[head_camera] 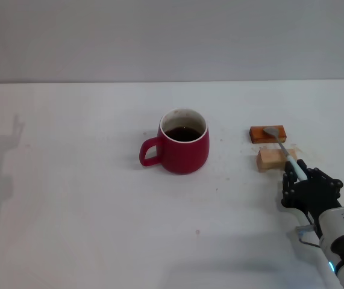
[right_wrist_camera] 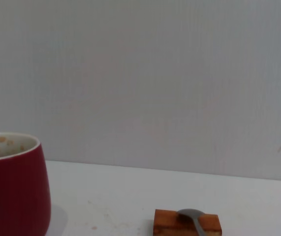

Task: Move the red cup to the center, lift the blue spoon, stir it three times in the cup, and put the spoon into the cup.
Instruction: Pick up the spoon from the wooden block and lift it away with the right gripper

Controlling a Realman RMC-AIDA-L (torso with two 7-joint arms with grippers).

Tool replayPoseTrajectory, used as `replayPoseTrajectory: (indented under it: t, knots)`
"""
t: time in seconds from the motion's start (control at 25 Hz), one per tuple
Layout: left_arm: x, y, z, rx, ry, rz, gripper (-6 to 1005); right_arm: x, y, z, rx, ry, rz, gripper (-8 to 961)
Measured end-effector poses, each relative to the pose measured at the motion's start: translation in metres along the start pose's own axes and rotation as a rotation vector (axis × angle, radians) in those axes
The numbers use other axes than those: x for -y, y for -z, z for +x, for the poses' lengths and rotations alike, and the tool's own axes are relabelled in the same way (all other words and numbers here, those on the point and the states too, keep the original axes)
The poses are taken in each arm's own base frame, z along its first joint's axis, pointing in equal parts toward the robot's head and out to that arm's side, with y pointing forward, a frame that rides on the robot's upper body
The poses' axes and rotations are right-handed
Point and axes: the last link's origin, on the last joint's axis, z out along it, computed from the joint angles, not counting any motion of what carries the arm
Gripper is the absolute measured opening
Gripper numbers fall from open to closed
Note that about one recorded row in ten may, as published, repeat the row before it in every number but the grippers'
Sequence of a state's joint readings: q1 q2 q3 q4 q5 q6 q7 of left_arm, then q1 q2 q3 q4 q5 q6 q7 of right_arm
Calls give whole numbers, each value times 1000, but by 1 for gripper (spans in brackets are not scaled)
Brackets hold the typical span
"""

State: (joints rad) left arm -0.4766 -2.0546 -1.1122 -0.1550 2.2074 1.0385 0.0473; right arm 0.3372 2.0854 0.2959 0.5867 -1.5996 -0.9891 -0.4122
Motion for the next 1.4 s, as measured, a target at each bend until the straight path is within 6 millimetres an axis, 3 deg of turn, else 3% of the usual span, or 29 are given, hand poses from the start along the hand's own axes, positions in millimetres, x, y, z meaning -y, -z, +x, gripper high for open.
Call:
replayPoseTrajectory:
  t: [1.4]
  knots:
    - [-1, 0, 0, -2, 1, -2, 847, 4, -3, -3, 16, 16, 7, 165]
